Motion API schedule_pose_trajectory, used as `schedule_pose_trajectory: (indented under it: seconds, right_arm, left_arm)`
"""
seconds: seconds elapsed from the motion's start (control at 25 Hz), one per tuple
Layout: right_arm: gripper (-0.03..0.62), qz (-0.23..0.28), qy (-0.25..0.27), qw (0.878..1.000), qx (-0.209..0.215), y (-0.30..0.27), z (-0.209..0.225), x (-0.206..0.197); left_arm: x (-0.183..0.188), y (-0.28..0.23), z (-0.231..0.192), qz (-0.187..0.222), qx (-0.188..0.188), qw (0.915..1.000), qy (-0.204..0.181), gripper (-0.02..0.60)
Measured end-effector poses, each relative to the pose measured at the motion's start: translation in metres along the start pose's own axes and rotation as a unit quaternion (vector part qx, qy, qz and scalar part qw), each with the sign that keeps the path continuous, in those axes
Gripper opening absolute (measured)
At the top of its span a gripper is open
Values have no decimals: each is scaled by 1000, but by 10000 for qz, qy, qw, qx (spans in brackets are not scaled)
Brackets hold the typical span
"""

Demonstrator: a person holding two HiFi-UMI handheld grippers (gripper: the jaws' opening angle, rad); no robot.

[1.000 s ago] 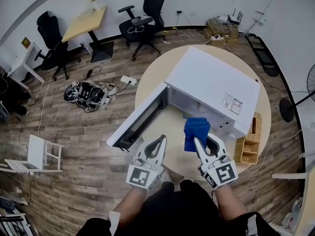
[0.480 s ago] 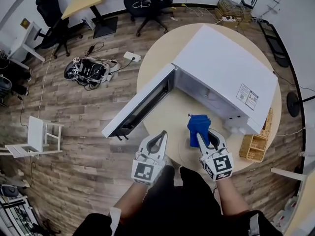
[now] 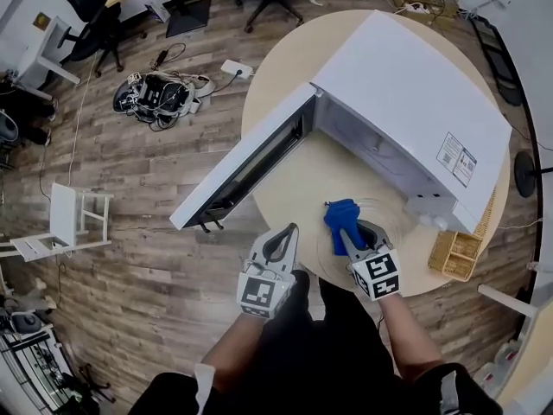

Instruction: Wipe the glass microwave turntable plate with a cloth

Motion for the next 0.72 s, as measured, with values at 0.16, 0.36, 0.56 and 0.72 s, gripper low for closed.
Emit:
schedule_pose_trajectory:
  seconds: [0.16,0.36,0.56,0.72]
  right_arm:
    - [87,-438,-81,9989,127,-15,-5,-16]
    - [87,-715,179,9971,173,-30,-13,-27]
    - [89,-787,388,9960,139,-33,-14,-26]
    - [89,-817,545,9952,44,-34,-8,-25]
  left_arm:
    - [0,-2,-5,72,236,9997,11,6]
    - [0,-1,-10,106,431,9990,-29,6]
    - [-4,2,-9,70,522,9986,-7,6]
    - [-4,0,-12,87,658,9978,-1,6]
Point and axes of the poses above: the fingertips, and each gripper's own axes: y backward along the fingers, z to its right, x out of its top, the point moved 7 cm from there along y, backward along the fingers, and after that the axes turned 8 degrees about y, right-handed, at the moved point
